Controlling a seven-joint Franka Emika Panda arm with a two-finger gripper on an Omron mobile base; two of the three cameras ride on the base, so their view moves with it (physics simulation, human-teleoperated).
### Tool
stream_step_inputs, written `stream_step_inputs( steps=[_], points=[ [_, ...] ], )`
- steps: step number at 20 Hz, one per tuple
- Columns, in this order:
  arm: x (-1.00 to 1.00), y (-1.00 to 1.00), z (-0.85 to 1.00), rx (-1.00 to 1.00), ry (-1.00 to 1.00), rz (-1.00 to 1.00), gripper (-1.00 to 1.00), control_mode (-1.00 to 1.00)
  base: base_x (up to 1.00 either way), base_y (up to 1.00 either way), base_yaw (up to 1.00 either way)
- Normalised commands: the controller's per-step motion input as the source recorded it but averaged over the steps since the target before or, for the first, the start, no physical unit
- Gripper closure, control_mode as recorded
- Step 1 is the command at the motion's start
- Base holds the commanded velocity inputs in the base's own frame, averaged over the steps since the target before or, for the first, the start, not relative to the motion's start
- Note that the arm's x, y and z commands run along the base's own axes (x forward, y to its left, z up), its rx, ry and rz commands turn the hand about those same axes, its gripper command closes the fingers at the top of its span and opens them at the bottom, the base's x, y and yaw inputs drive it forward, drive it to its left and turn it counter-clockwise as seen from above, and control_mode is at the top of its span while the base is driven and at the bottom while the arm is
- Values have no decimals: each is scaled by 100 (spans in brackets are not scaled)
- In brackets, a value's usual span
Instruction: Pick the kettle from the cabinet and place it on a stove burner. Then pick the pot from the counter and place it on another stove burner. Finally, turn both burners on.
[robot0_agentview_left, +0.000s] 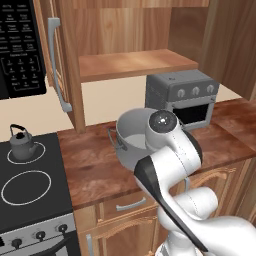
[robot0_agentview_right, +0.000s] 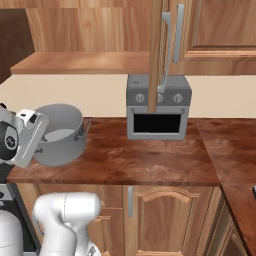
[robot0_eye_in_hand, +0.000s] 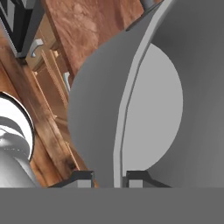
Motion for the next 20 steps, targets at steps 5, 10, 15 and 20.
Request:
stream_step_inputs(
  steps=[5, 10, 15, 20],
  points=[
    [-16, -3, 0, 0, -3, 0, 100, 100, -20, -4, 0],
    [0, 0, 0, 0, 0, 0, 100, 100, -57, -13, 0],
    [0, 0, 0, 0, 0, 0, 100, 100, -67, -11, 0],
    [0, 0, 0, 0, 0, 0, 100, 100, -80, -1, 0]
  ],
)
